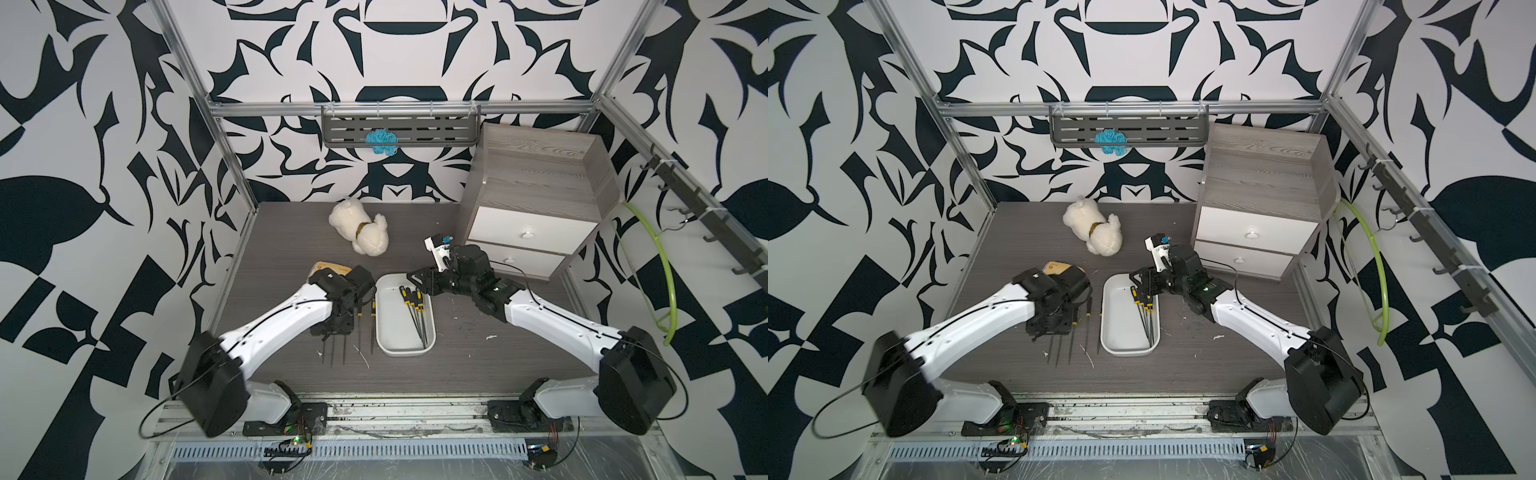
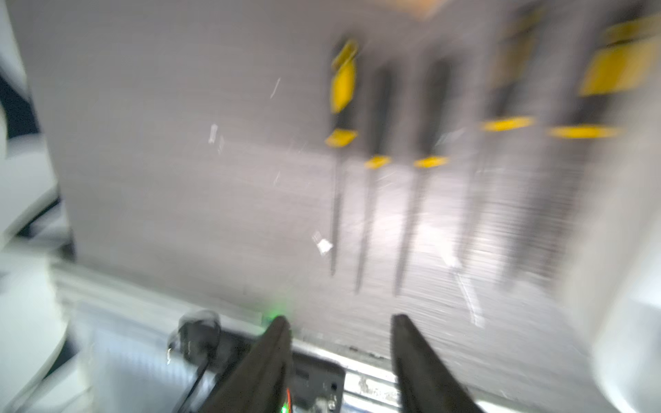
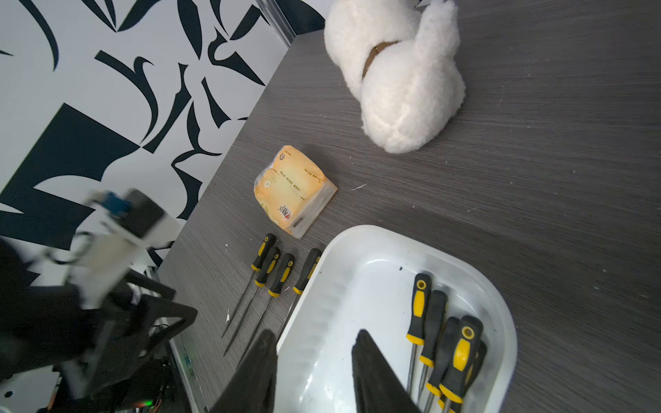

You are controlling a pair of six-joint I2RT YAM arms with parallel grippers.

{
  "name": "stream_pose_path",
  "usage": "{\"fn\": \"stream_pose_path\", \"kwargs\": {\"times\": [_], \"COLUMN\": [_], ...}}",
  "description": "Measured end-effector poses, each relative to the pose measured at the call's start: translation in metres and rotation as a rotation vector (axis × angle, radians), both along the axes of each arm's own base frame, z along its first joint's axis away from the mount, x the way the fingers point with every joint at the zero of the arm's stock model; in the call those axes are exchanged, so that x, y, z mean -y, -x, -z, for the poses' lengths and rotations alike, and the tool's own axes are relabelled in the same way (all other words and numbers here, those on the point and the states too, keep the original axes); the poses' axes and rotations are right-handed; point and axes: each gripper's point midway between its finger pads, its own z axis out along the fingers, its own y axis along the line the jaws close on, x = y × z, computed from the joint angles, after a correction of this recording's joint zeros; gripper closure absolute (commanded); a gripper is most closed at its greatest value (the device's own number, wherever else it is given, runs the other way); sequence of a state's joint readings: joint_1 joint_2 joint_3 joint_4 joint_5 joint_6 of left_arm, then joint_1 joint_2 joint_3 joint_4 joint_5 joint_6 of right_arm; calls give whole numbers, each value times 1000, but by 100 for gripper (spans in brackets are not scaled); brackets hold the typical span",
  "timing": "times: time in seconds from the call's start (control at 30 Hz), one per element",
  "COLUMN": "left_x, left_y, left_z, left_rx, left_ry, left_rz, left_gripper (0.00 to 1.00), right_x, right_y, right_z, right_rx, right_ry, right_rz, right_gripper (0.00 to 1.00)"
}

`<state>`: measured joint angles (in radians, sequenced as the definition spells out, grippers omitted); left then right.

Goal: Take the file tool out of the storage box
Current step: Place the file tool at the center of the board, then pick up the file tool from the storage box.

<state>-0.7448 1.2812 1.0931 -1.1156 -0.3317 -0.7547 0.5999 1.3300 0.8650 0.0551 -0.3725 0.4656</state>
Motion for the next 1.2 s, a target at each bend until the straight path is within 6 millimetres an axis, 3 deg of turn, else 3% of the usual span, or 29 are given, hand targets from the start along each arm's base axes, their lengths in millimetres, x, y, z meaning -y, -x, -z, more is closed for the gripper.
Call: {"fn": "stream_pose_path", "kwargs": {"times": [0.13,0.23,0.3,0.43,0.47,0.6,0.63,0.73,0.93,1.2], "left_x": [39,74,98,137,145,165,171,189,196,193], "left_y": [-27,-44,-49,-62,-67,-84,-89,-105,-117,-117], "left_z": [-56,-74,-73,-57,-49,-16,-9,6,38,88], "left_rx": [213,275,273,235,228,177,167,155,132,52], "left_ry": [330,508,606,696,687,606,579,506,349,240], "left_rz": [100,171,213,267,274,271,274,293,308,310], "left_gripper": [23,22,27,37,44,50,58,61,66,68], "right_x": [18,34,41,52,54,61,63,69,83,84], "right_y": [5,9,12,20,22,27,27,29,33,33], "right_z": [-20,-40,-48,-41,-35,-15,-14,-17,-29,-25], "right_rx": [61,122,149,148,135,90,89,107,162,158], "right_ry": [29,40,42,71,85,135,142,148,141,148], "right_rz": [47,86,100,116,118,128,133,153,200,208], "right_gripper": [60,60,60,60,60,60,60,60,60,60]}}
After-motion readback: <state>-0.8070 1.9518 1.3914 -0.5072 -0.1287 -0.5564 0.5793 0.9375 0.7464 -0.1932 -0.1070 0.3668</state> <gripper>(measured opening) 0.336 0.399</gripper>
